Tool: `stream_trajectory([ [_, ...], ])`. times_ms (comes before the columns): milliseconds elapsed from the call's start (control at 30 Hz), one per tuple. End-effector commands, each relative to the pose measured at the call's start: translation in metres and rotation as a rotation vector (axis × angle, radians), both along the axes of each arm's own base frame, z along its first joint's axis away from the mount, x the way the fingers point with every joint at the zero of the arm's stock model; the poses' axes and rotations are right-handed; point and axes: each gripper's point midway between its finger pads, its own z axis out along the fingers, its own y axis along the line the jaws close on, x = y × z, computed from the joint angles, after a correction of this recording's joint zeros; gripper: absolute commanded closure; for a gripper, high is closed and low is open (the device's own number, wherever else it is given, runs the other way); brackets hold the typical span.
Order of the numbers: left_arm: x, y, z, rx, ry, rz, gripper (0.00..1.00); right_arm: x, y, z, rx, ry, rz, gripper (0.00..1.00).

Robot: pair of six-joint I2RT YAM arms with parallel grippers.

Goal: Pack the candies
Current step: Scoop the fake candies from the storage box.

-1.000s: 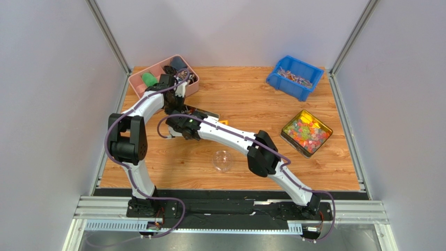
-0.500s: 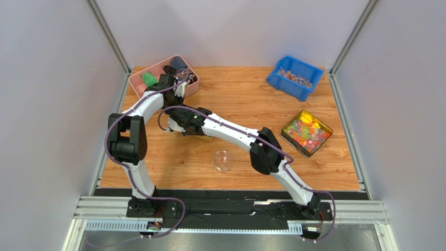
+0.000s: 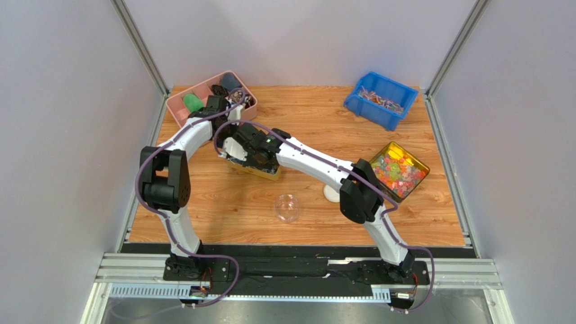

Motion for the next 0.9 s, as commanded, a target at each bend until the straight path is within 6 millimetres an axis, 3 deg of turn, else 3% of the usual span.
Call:
stream_trajectory([
  [0,0.01,-0.021,0.039,-0.115,-0.09,-0.01,1.0,0.003,0.01,0.045,0.181,-0.014,-0.007,1.0],
  [133,0.01,-0.02,0.039,-0.109,-0.09,-0.009,1.0,-0.001,0.003,0.039,0.166,0.009,0.007,1.0],
  [367,0.01,-0.019,0.035,-0.102,-0.083,-0.008,1.0,0.01,-0.014,0.032,0.158,0.029,-0.039,1.0],
  [867,0.011,-0.017,0.032,-0.091,-0.081,-0.005,1.0,0.026,-0.043,0.047,0.241,0.079,-0.097,1.0],
])
